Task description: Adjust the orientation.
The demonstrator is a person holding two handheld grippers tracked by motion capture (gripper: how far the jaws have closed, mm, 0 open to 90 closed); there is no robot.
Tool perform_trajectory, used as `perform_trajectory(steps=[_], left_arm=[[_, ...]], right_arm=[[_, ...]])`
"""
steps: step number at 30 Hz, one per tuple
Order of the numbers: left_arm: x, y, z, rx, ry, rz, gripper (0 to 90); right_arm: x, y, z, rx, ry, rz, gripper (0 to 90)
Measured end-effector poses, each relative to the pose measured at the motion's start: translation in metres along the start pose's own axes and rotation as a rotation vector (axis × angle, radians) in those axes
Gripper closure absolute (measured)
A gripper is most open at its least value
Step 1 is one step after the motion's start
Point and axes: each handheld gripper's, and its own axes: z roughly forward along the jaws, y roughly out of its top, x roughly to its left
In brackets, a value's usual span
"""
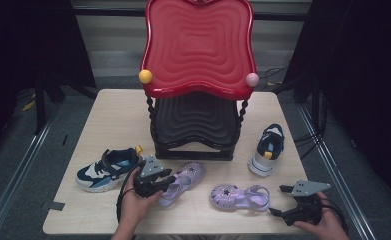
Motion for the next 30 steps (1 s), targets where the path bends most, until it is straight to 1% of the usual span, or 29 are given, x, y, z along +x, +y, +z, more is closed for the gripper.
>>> perform_trajectory(steps=[1,3,4,8,11,12,13,17,19,20,21,22,23,27,29,30], left_arm=[[0.0,0.0,0.0,0.002,0.002,0.004,73.0],[0.0,0.0,-0.001,0.003,-0.002,0.017,75.9],[0.0,0.0,-0.001,0.006,0.002,0.028,76.4],[-0.001,0.0,-0.004,0.016,0.0,0.037,78.5],[-0.002,-0.001,-0.008,0.023,0.008,0.057,79.2],[-0.002,-0.002,-0.01,0.026,0.007,0.056,79.3],[-0.002,-0.002,-0.012,0.03,0.017,0.048,79.3],[0.001,-0.005,-0.014,0.021,0.024,0.038,78.8],[0.001,-0.005,-0.012,0.002,0.027,0.019,76.8],[0.001,-0.005,-0.012,-0.002,0.038,0.018,74.1],[0.001,-0.005,-0.011,0.0,0.037,0.01,72.1],[0.001,-0.005,-0.011,-0.001,0.045,0.003,69.9],[0.002,-0.005,-0.011,-0.004,0.046,-0.003,69.3],[0.003,-0.005,-0.01,-0.001,0.038,-0.005,68.5],[0.003,-0.005,-0.01,-0.001,0.035,-0.019,67.1],[0.003,-0.005,-0.01,-0.001,0.036,-0.017,66.8]], right_arm=[[0.0,0.0,0.0,0.0,0.0,0.0,9.4],[0.0,0.0,0.0,0.0,0.0,0.0,9.4],[0.0,0.0,0.0,0.0,0.0,0.0,9.4],[0.0,0.0,0.0,0.0,0.0,0.001,9.4],[0.0,0.0,0.0,0.001,0.0,0.001,9.4],[0.0,0.0,0.0,0.0,0.0,0.0,9.4],[0.0,0.0,0.0,0.0,0.0,0.0,9.4],[0.0,0.0,0.0,0.001,0.0,0.001,9.4],[0.0,0.0,0.0,0.001,0.0,0.001,9.4],[0.0,0.0,0.0,0.001,0.0,0.001,9.4],[0.0,0.0,0.0,0.0,0.0,0.0,9.4],[0.0,0.0,0.0,0.0,0.0,0.0,9.4],[0.0,0.0,0.0,0.001,0.0,0.001,9.4],[0.0,0.0,0.0,0.0,0.0,0.0,9.4],[0.0,0.0,0.0,0.0,0.0,0.0,9.4],[0.0,0.0,0.0,0.0,0.0,0.0,9.4]])
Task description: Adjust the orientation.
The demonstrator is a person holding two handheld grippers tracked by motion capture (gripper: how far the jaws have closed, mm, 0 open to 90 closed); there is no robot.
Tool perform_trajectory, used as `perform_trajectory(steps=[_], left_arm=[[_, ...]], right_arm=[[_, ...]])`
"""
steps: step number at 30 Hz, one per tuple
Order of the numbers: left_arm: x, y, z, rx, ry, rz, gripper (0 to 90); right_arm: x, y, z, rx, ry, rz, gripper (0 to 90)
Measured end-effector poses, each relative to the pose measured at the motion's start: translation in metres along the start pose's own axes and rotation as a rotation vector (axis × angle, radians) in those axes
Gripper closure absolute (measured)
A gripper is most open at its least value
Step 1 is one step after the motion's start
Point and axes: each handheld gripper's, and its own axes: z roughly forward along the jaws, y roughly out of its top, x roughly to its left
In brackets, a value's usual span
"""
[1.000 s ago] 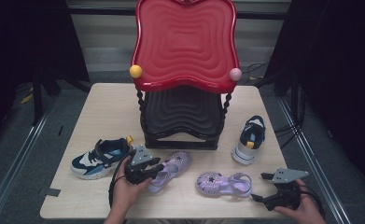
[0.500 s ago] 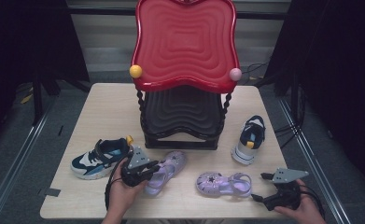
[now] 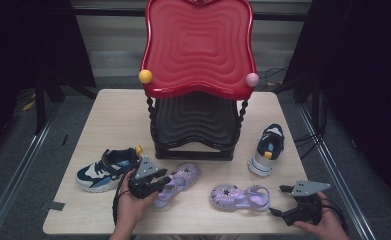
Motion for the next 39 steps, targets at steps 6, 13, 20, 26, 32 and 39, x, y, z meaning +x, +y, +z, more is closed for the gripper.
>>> perform_trajectory(steps=[6,13,20,26,32,39], left_arm=[[0.0008,0.0011,0.0004,0.015,0.0,-0.006,64.2],[0.0017,-0.0002,0.0026,0.016,-0.005,-0.022,61.5],[0.0037,0.0023,0.0004,0.021,0.006,-0.03,59.9],[0.0041,0.0033,-0.0005,0.04,-0.001,-0.063,58.1],[0.0035,0.0037,-0.0001,0.049,-0.002,-0.086,55.2],[0.0027,0.0038,0.0006,0.051,-0.016,-0.099,62.5]], right_arm=[[0.0,0.0,0.0,0.0,0.0,0.0,9.4],[0.0,0.0,0.0,0.0,0.0,0.0,9.4],[0.0,0.0,0.0,0.0,0.0,0.0,9.4],[0.0,0.0,0.0,0.0,0.0,0.0,9.4],[-0.0001,0.0,0.0,0.0,0.0,0.0,9.4],[-0.0001,0.0,0.0,0.0,0.0,0.0,9.4]])
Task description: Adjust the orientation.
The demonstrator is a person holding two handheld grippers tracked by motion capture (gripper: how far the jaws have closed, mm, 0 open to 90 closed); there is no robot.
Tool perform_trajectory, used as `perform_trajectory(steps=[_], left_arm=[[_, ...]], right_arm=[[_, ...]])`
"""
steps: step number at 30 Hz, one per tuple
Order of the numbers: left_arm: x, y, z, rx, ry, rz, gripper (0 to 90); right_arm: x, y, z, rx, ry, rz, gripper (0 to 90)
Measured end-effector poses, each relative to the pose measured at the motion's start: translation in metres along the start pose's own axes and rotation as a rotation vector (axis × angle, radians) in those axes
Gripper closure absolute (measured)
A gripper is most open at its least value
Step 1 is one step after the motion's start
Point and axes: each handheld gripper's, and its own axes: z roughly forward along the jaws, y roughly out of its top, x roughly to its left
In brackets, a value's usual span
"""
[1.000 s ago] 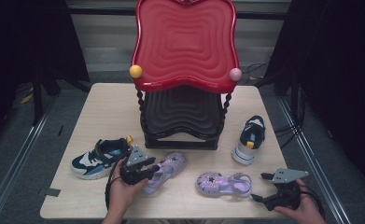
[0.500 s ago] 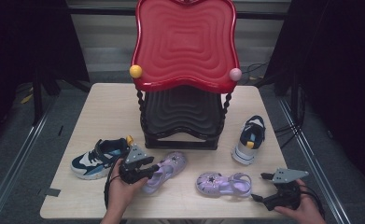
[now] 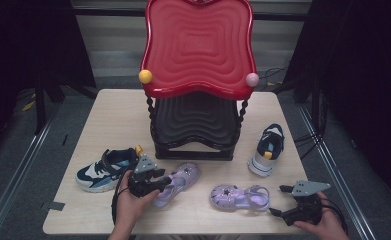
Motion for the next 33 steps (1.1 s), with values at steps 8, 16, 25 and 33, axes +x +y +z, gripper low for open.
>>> perform_trajectory(steps=[8,16,25,33], left_arm=[[-0.001,0.0,0.0,0.011,0.024,0.053,76.5],[-0.008,0.0,-0.003,-0.035,0.055,0.126,82.1],[-0.007,0.0,-0.018,-0.074,0.096,0.158,82.7],[-0.01,-0.002,-0.016,-0.072,0.084,0.169,82.6]], right_arm=[[0.0,0.0,0.0,0.0,0.001,0.001,9.4],[0.0,0.0,0.0,0.0,0.0,0.0,9.4],[0.0,0.0,0.0,0.0,0.0,0.0,9.4],[0.0,0.0,0.0,0.0,0.0,0.0,9.4]])
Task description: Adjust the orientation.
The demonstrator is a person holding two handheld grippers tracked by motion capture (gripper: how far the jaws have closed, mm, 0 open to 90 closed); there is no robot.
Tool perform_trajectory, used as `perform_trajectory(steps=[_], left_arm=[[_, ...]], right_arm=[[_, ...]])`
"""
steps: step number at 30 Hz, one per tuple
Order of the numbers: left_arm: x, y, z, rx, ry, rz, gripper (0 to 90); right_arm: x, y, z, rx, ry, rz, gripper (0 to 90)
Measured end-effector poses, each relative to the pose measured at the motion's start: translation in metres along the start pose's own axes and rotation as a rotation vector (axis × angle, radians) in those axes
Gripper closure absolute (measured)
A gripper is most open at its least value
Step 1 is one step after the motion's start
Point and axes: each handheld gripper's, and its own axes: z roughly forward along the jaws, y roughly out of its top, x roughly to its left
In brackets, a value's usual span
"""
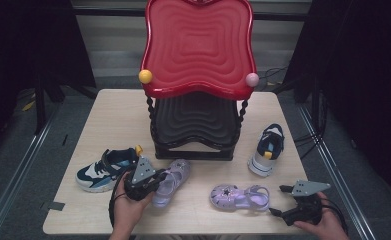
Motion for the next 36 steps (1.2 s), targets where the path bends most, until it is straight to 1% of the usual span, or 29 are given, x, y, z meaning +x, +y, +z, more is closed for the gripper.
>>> perform_trajectory(steps=[5,6,7,9,10,11,12,13,14,15,16,17,18,19,20,21,22,23,24,25,28,29,32,35,36], left_arm=[[-0.002,-0.003,0.002,0.002,0.001,-0.014,81.9],[-0.002,-0.004,0.002,0.007,-0.005,-0.024,81.4],[-0.003,-0.006,0.003,0.014,0.001,-0.025,81.0],[-0.002,-0.009,0.003,0.023,0.001,-0.053,78.9],[-0.001,-0.01,0.004,0.021,0.01,-0.073,76.9],[-0.001,-0.011,0.004,0.029,0.016,-0.084,74.3],[-0.001,-0.012,0.005,0.033,0.013,-0.095,72.4],[0.0,-0.013,0.005,0.03,0.018,-0.102,71.9],[-0.001,-0.013,0.005,0.037,0.018,-0.112,70.9],[0.001,-0.013,0.005,0.049,0.018,-0.106,70.0],[0.0,-0.014,0.006,0.054,0.019,-0.127,69.6],[0.001,-0.015,0.007,0.07,0.016,-0.14,69.0],[0.001,-0.017,0.008,0.083,0.02,-0.138,68.8],[0.001,-0.017,0.008,0.085,0.022,-0.139,70.0],[0.001,-0.017,0.008,0.085,0.022,-0.139,74.3],[0.002,-0.017,0.007,0.09,0.034,-0.132,76.4],[0.002,-0.016,0.007,0.095,0.035,-0.111,78.6],[0.002,-0.016,0.007,0.09,0.027,-0.101,80.4],[0.002,-0.016,0.008,0.085,0.02,-0.1,81.3],[0.0,-0.015,0.008,0.078,0.019,-0.104,81.6],[-0.002,-0.012,0.007,0.084,0.02,-0.056,81.7],[-0.003,-0.012,0.006,0.083,0.016,-0.06,81.8],[-0.003,-0.009,0.002,0.081,0.02,-0.035,81.9],[-0.005,-0.005,-0.002,0.061,0.019,-0.029,81.9],[-0.006,-0.003,-0.004,0.055,0.017,-0.022,81.9]], right_arm=[[0.0,0.0,0.0,0.0,0.0,0.0,9.4],[0.0,0.0,0.0,0.0,0.0,0.0,9.4],[0.0,0.0,0.0,0.0,0.0,0.0,9.4],[0.0,0.0,0.0,0.0,0.0,0.0,9.4],[0.0,0.0,0.0,0.0,0.0,0.0,9.4],[0.0,0.0,0.0,0.0,0.0,0.0,9.4],[0.0,0.0,0.0,0.0,0.0,0.0,9.4],[0.0,0.0,0.0,0.0,0.0,0.0,9.4],[0.0,0.0,0.0,0.0,0.0,0.0,9.4],[0.0,0.0,0.0,0.0,0.0,0.0,9.4],[0.0,0.0,0.0,0.0,0.0,0.0,9.4],[0.0,0.0,0.0,0.0,0.0,0.0,9.4],[0.0,0.0,0.0,0.0,0.0,0.0,9.4],[0.0,0.0,0.0,0.0,0.0,0.0,9.4],[0.0,0.0,0.0,0.0,0.0,0.0,9.4],[0.0,0.0,0.0,0.0,0.0,0.0,9.4],[0.0,0.0,0.0,0.0,0.0,0.0,9.4],[0.0,0.0,0.0,0.0,0.0,0.0,9.4],[0.0,0.0,0.0,0.0,0.0,0.0,9.4],[0.0,0.0,0.0,0.0,0.0,0.0,9.4],[0.0,0.0,0.0,0.0,0.0,0.0,9.4],[0.0,0.0,0.0,0.0,0.0,0.0,9.4],[0.0,0.0,0.0,0.0,0.0,0.0,9.4],[0.0,0.0,0.0,0.0,0.0,0.0,9.4],[0.0,0.0,0.0,0.0,0.0,0.0,9.4]])
